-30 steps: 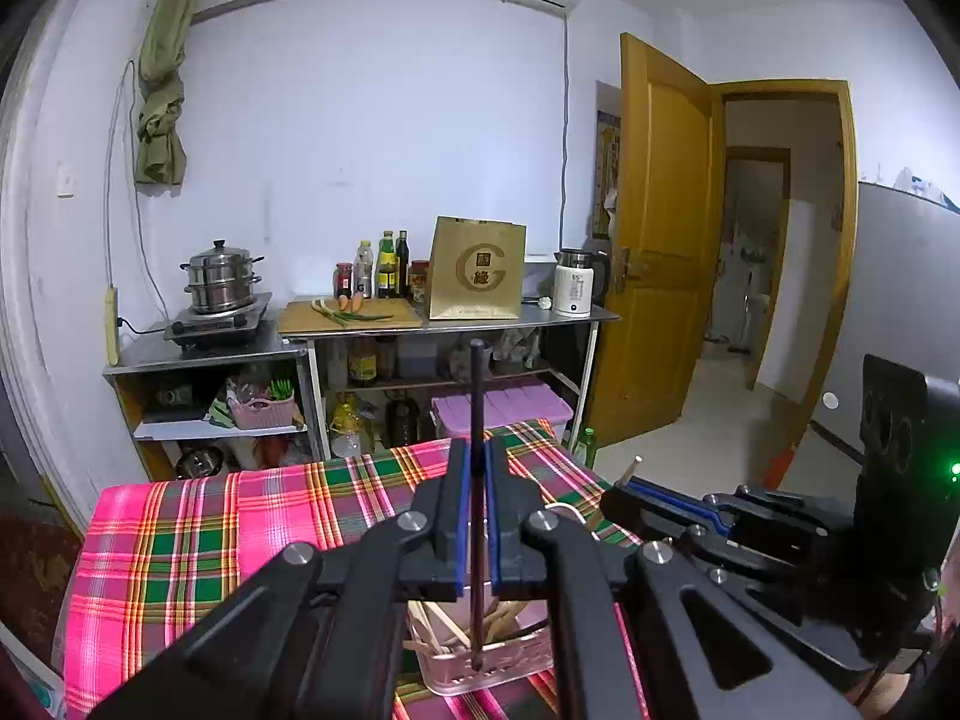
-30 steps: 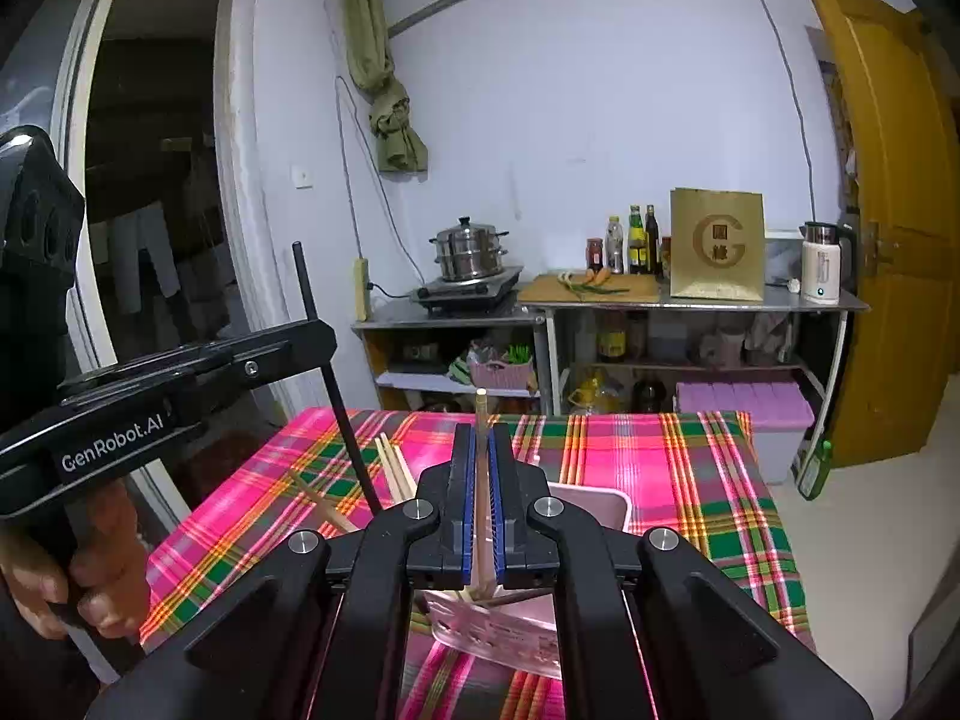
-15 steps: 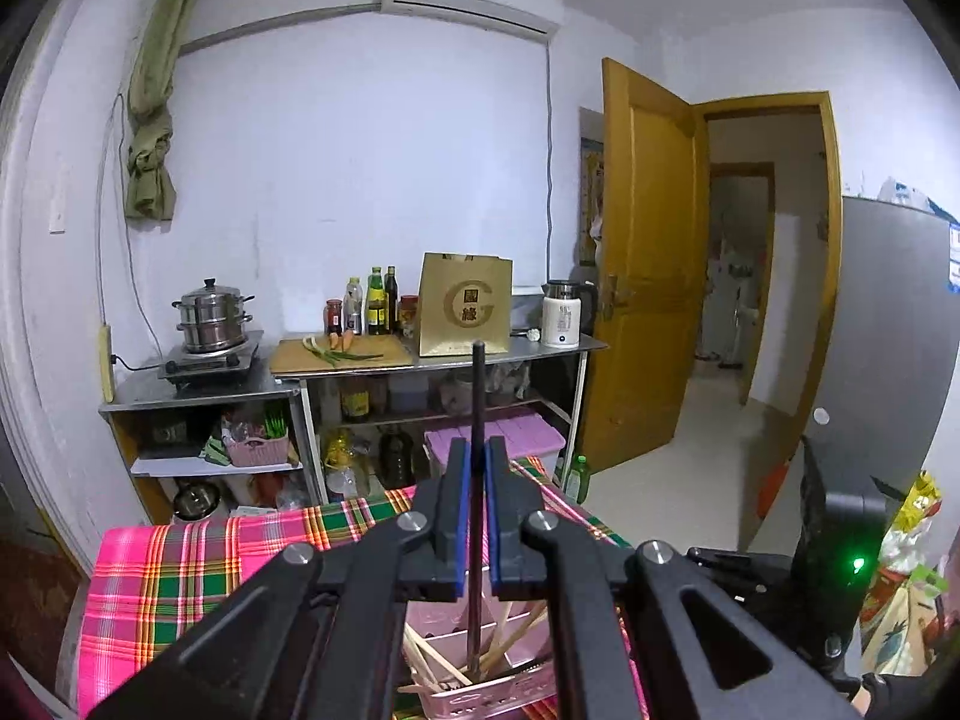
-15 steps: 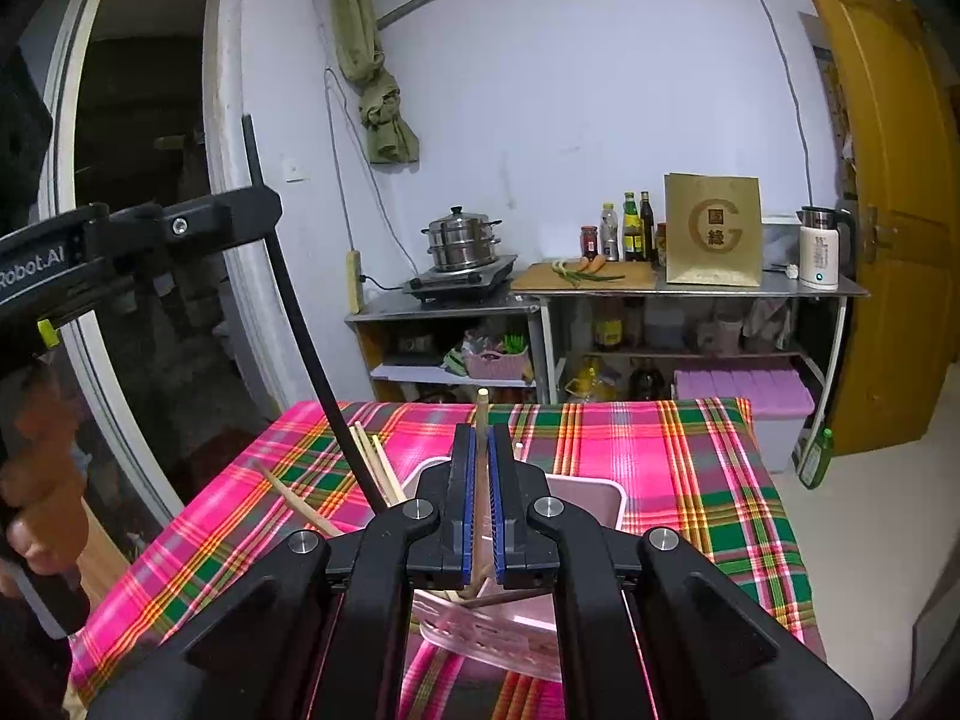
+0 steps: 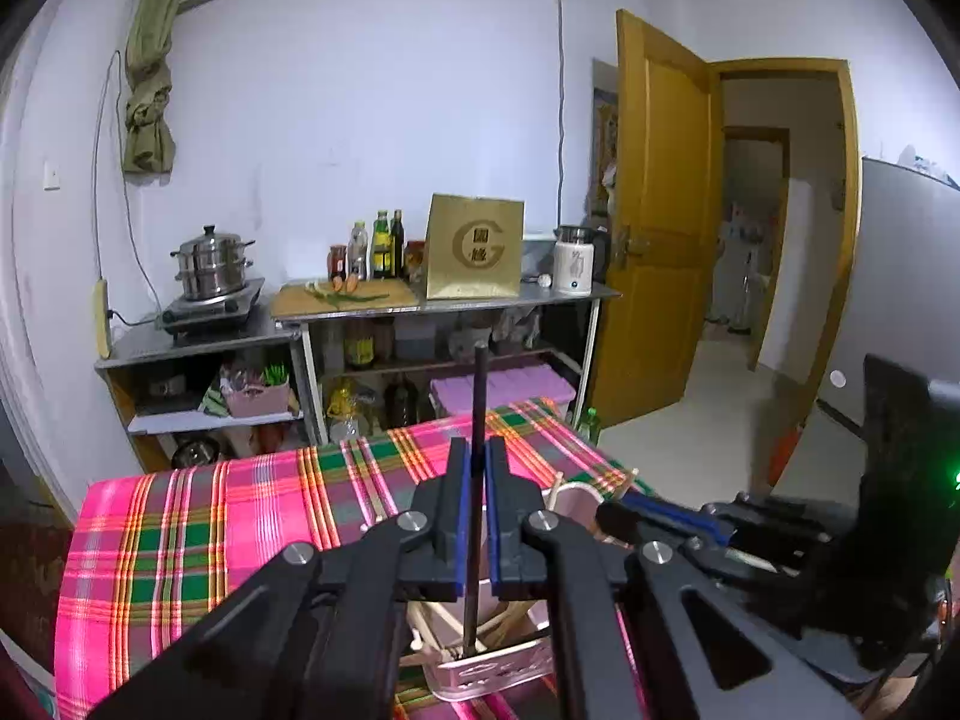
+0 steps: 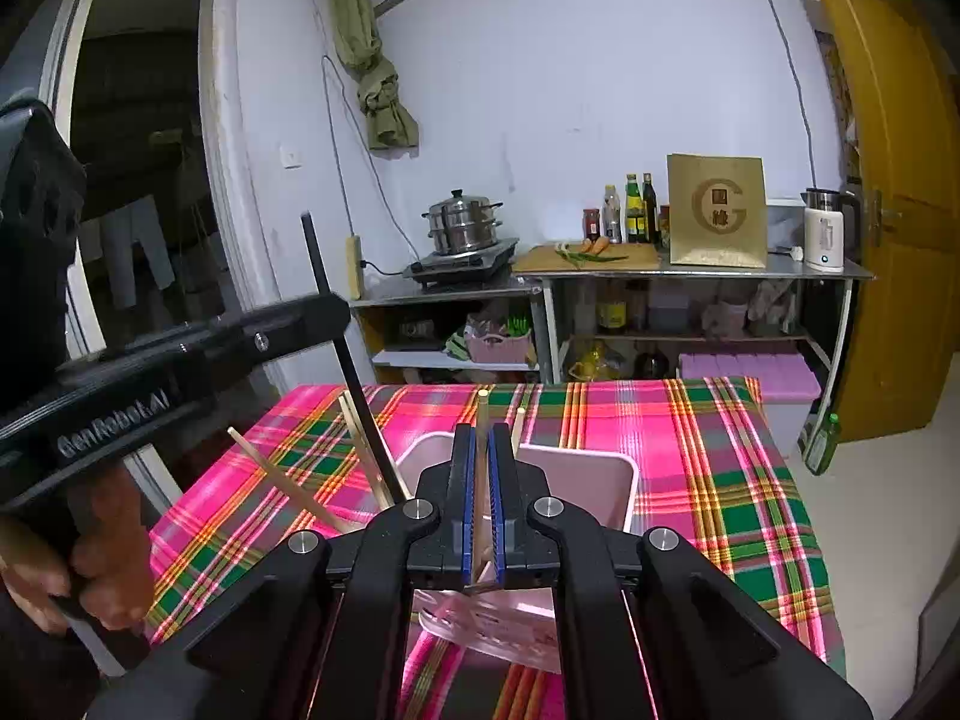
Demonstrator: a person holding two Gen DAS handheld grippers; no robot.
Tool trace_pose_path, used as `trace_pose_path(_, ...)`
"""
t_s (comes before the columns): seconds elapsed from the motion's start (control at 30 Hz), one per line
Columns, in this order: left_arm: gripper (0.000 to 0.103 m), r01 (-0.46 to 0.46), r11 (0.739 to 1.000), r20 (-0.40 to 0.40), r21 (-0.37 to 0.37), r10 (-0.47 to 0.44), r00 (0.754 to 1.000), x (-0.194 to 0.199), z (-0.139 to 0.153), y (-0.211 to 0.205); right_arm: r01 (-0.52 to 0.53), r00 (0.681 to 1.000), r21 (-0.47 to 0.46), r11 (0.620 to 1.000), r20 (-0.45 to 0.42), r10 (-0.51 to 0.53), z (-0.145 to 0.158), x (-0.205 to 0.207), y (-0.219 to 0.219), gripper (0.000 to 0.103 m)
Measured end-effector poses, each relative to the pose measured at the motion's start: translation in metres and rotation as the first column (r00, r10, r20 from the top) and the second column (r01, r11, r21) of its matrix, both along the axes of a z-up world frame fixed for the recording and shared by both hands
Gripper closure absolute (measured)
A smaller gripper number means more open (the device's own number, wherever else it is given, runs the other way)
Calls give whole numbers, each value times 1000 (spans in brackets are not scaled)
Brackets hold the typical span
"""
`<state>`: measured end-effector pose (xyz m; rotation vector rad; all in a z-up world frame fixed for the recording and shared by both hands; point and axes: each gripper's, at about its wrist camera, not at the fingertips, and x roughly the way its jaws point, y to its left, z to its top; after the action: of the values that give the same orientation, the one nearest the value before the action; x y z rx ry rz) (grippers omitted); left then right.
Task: Organize utensils
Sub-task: 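Lower the left tool's dark chopstick into the basket while the right tool releases its chopstick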
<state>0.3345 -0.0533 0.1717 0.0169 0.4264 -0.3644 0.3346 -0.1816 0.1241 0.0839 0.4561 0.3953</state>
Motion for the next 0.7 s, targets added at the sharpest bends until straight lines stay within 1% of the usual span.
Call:
trace_pose_path(0.2,98,-7,1000,-60,18,8,998,8,-23,-2,3,1000,-8,1000,3,-3,0,-3,0,99)
trace_pose_path(0.33,98,-14,1000,-92,25,16,996,11,-34,1,7,1000,-31,999,5,-7,1,-5,4,99)
trace_pose_path(0.4,98,-22,999,-90,26,24,996,10,-35,2,9,1000,-38,999,3,-8,0,-6,6,99)
trace_pose_path(0.5,98,-13,1000,-104,7,13,994,9,-34,5,15,1000,-50,999,-3,-15,1,-5,8,99)
trace_pose_path(0.6,97,-16,1000,-104,12,18,994,7,-33,5,15,1000,-54,998,-10,-15,1,-5,8,99)
trace_pose_path(0.7,88,-9,1000,-107,-2,9,994,3,-32,8,10,1000,-64,998,-19,-11,2,-6,8,99)
